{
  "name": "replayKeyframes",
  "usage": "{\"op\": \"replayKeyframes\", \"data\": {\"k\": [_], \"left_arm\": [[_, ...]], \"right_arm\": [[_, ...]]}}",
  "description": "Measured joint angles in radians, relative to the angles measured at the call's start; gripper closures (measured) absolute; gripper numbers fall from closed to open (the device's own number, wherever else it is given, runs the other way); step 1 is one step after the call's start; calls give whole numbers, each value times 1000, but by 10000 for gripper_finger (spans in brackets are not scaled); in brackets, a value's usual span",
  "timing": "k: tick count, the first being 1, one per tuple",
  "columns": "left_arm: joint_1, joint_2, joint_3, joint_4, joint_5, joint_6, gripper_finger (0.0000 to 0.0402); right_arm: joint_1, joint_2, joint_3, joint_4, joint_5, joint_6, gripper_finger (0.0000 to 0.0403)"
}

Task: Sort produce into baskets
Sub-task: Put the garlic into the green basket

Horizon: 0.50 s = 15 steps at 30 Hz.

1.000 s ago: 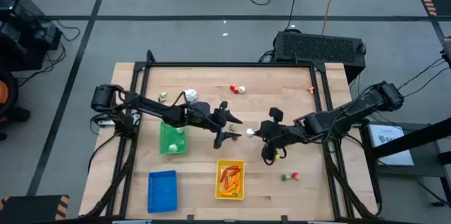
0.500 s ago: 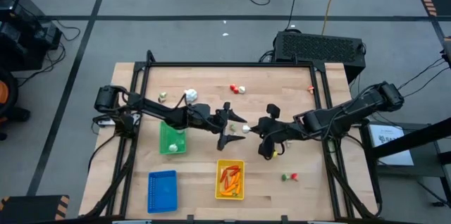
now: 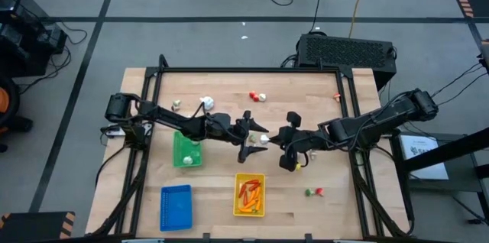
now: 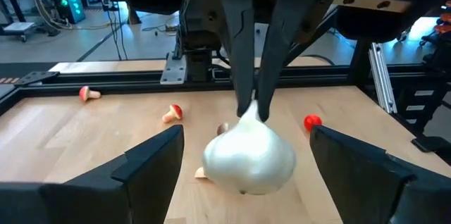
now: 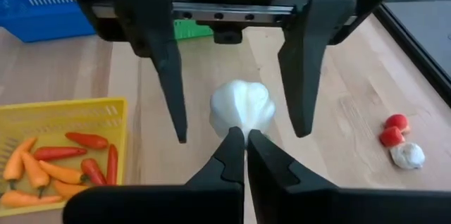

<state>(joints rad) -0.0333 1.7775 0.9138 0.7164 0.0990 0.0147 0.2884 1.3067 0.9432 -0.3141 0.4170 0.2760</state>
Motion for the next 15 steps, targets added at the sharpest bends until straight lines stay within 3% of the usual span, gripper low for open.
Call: {"op": "replayKeyframes", "data": {"k": [15], "left_arm": [[2, 0, 0, -19, 0, 12, 142]], "right_arm": [[-27, 0, 0, 0, -5, -12, 403]]}}
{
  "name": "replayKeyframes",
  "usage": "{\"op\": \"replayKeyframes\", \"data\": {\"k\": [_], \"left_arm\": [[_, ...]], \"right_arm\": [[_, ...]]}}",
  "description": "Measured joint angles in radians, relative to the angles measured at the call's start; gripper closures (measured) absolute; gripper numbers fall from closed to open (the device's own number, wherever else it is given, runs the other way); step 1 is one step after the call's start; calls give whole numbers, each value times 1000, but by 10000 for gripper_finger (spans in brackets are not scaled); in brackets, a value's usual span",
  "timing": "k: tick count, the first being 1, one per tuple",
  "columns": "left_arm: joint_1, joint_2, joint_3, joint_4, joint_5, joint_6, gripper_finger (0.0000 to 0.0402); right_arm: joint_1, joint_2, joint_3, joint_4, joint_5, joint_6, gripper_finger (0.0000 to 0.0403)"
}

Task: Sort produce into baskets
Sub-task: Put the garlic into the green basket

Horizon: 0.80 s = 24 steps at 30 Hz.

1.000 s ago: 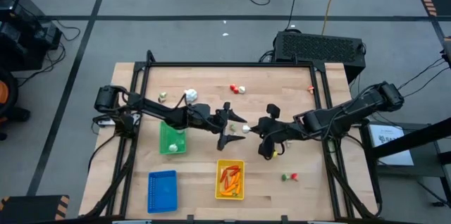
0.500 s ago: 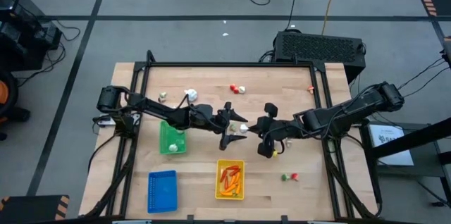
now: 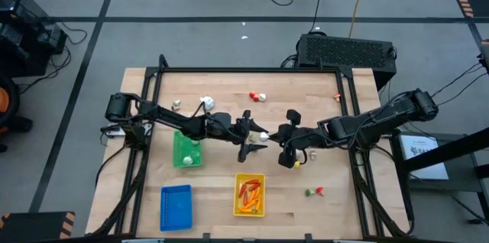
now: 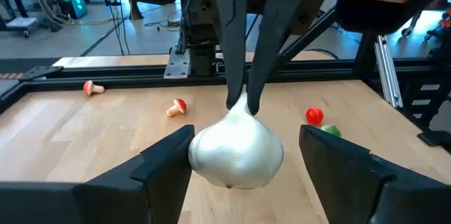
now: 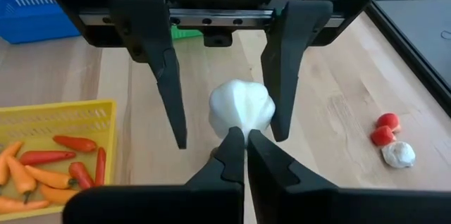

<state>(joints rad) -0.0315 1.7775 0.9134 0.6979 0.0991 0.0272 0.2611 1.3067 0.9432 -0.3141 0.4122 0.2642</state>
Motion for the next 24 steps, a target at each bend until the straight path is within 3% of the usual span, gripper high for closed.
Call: {"op": "replayKeyframes", "data": {"k": [16, 24], "left_arm": [[2, 0, 0, -3, -21, 15, 248], [19, -26, -1, -63, -25, 15, 255]], "right_arm": [[0, 0, 0, 1, 5, 2, 397], [0, 0, 0, -5, 13, 4, 315]]}}
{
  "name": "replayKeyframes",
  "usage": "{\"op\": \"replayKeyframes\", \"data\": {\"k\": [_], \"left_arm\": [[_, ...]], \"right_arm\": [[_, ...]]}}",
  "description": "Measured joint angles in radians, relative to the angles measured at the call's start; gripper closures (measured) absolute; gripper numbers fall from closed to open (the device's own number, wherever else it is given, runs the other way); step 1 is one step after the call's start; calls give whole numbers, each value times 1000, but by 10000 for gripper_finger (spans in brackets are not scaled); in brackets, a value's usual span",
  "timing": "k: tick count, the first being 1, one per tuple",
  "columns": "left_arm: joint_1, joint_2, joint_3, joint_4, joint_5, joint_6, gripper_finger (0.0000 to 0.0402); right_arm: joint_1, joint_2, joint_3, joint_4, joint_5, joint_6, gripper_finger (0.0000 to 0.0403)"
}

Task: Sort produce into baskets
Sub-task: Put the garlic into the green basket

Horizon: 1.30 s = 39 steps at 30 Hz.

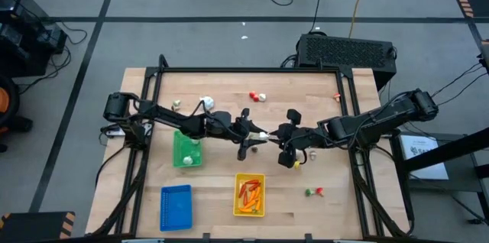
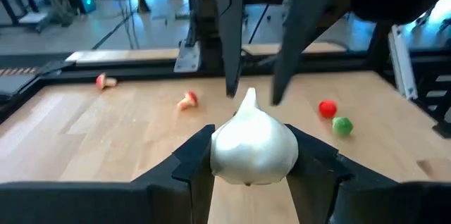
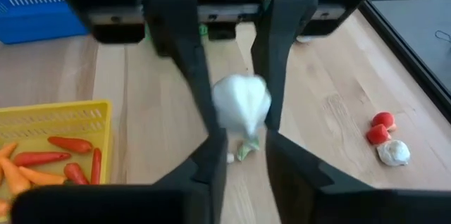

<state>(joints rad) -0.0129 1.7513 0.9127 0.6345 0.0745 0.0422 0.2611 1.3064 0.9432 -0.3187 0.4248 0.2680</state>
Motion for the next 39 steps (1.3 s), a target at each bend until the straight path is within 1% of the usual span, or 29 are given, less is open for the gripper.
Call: {"op": "replayKeyframes", "data": {"k": [3, 5, 8, 10, 13, 18, 22, 25, 27, 29, 31, 34, 39], "left_arm": [[13, -44, 0, -118, -24, 0, 256], [21, -87, 0, -227, -39, 0, 256], [29, -169, 0, -431, -59, -1, 256], [28, -230, 0, -613, -70, -8, 257], [28, -313, 0, -892, -74, -44, 257], [14, -421, -6, -1303, -77, -218, 257], [-25, -507, -25, -1489, -84, -344, 257], [-55, -561, -54, -1532, -123, -430, 257], [-71, -580, -82, -1571, -155, -483, 257], [-81, -587, -119, -1559, -166, -524, 258], [-86, -587, -154, -1538, -153, -557, 258], [-96, -580, -187, -1515, -85, -578, 257], [-101, -580, -191, -1503, -84, -587, 249]], "right_arm": [[0, 0, 0, -22, 0, 0, 278], [0, 0, 0, -38, -1, 0, 259], [0, 0, 0, -54, -1, 0, 236], [0, 0, 0, -62, -2, 4, 225], [0, 0, 0, -61, -5, 7, 216], [0, 4, 0, -51, -6, 8, 214], [-1, 13, -1, -44, -6, 7, 215], [-6, 21, -2, -35, -7, -1, 215], [-14, 36, 0, 10, -4, -8, 215], [-17, 56, -1, 23, -6, -23, 215], [-24, 83, -1, 62, -6, -41, 215], [-34, 118, -1, 88, -6, -69, 215], [-61, 127, -2, 130, -8, -130, 215]]}}
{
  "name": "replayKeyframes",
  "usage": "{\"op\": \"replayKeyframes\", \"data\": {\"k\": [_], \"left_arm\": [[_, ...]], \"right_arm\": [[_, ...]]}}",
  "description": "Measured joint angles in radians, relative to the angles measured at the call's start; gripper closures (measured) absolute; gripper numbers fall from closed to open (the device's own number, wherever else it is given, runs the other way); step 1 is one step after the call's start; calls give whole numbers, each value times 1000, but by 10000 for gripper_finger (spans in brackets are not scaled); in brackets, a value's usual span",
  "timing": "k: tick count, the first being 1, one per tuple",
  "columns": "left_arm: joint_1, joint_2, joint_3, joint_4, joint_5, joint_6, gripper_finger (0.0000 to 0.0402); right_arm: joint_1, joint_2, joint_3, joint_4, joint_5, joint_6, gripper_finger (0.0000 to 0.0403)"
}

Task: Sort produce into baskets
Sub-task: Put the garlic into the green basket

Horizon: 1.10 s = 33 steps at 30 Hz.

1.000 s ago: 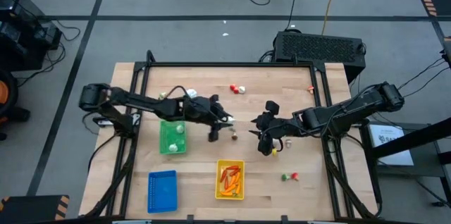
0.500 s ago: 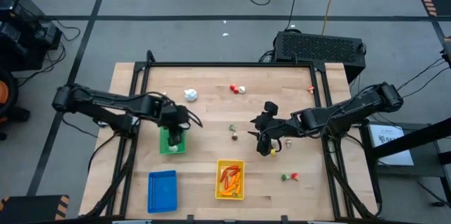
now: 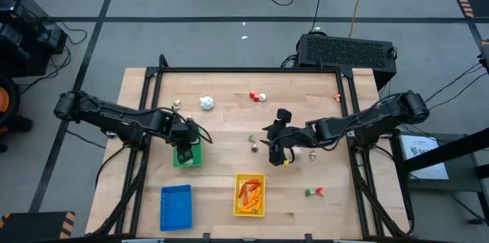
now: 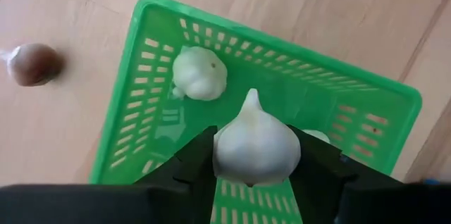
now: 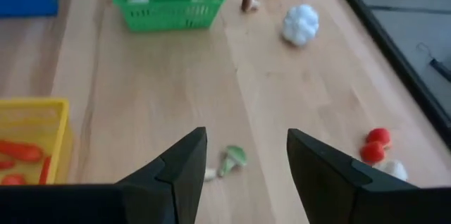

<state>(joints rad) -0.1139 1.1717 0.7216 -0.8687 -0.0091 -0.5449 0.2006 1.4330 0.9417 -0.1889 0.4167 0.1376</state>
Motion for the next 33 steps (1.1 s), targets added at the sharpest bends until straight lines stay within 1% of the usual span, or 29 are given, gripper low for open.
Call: {"op": "replayKeyframes", "data": {"k": [2, 7, 11, 16, 19, 24, 27, 33], "left_arm": [[0, 0, 0, 0, -13, 0, 245], [-5, 0, -12, -4, -89, 15, 241], [-8, 0, -15, -1, -96, 27, 240], [-13, 0, -15, -1, -98, 34, 237], [-20, 4, -15, -2, -100, 31, 217], [-24, 7, -15, 3, -101, 29, 163], [-24, 6, -13, 2, -101, 31, 139], [-23, 7, 24, -1, -85, 3, 133]], "right_arm": [[-12, -4, 0, 17, 1, -4, 215], [-25, -8, 0, 0, 0, 4, 215], [-25, -8, 0, -54, 2, 25, 215], [-25, -8, 0, -48, 4, 33, 215], [-25, -7, 0, -48, 3, 36, 215], [-14, -6, 0, -66, 2, 60, 216], [-9, -6, 0, -78, 2, 60, 216], [-9, -6, 0, -75, 0, 60, 216]]}}
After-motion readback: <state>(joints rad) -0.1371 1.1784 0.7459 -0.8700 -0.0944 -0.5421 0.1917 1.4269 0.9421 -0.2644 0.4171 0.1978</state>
